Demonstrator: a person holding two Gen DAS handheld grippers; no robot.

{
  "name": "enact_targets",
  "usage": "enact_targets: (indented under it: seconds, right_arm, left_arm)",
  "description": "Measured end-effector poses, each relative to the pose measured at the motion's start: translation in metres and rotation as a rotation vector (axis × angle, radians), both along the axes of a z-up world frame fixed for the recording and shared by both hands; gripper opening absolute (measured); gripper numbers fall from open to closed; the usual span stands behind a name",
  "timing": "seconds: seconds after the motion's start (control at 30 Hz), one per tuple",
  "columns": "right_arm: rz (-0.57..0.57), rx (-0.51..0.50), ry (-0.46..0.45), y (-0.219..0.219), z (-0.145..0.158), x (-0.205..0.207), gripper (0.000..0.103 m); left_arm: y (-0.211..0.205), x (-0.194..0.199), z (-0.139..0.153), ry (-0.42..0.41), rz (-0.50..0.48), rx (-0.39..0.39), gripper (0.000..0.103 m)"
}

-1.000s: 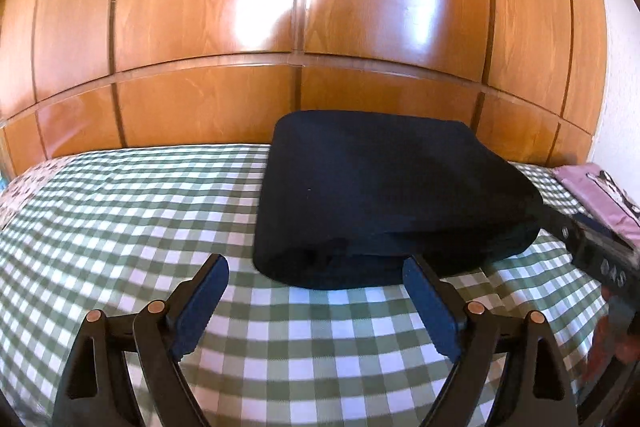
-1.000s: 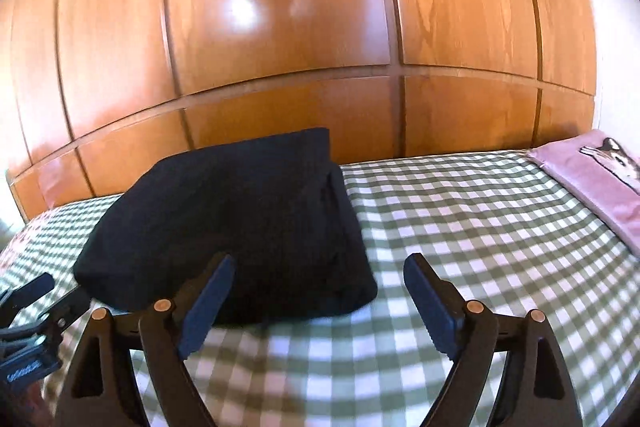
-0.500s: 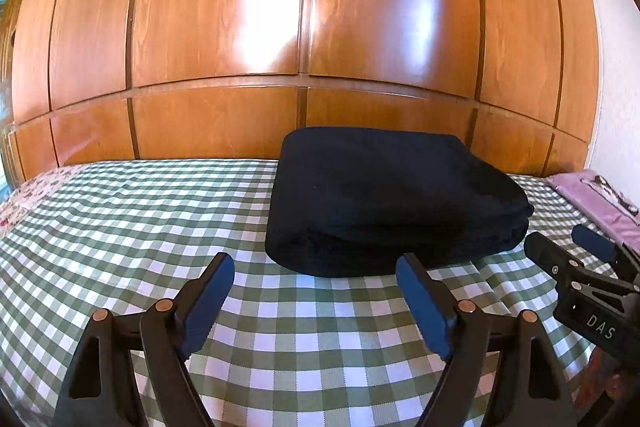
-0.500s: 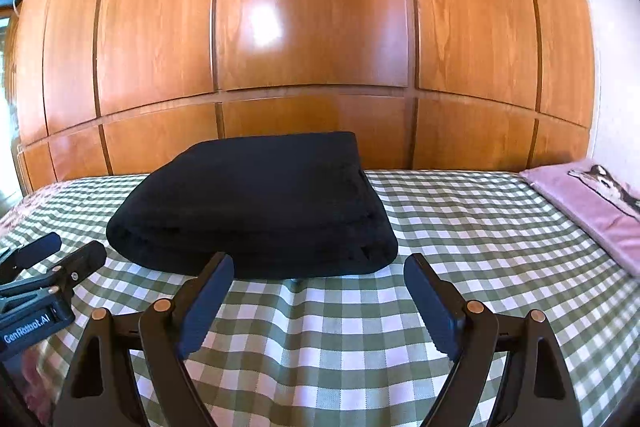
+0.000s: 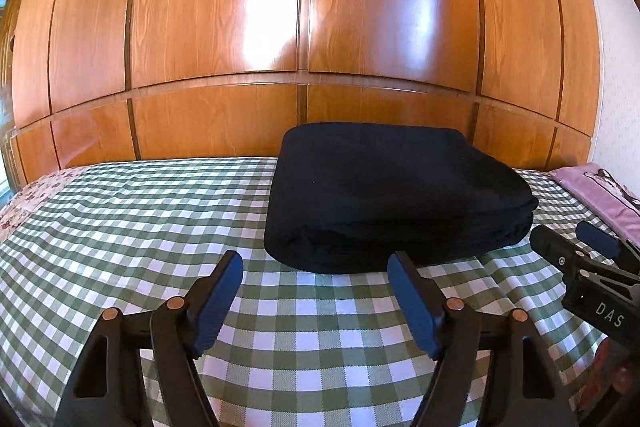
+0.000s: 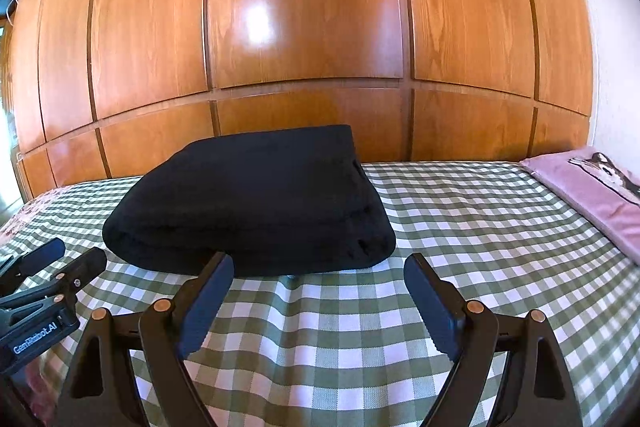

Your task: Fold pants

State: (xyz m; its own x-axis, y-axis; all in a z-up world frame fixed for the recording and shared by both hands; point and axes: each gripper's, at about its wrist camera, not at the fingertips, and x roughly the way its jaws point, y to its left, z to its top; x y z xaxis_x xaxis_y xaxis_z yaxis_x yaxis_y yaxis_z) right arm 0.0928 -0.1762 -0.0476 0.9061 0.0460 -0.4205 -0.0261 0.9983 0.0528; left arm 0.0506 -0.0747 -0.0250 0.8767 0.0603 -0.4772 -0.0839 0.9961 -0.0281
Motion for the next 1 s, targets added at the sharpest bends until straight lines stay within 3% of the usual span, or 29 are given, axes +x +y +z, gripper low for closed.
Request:
enact_targets:
  seconds: [0.4,0.6,1.0]
  right_arm:
    - [0.005,-0.003,0.002,-0.0019,-0.0001,0.0009,0.087]
    - [0.008,-0.001,0.004,-0.0035,-0.0004,0.0019,0.087]
    - [0.009,0.010,0.011,-0.0068,-0.0016,0.0035,0.087]
  left_arm:
    - [0.0037,0.0016,-0.0013,0.004,-0.004,-0.023,0.076]
    - [0.0019,0.0012,-0.0014,0.000,0.000,-0.012,0.068]
    - [0.0009,0.0021,-0.0013,0.007,-0.001,-0.012,0.068]
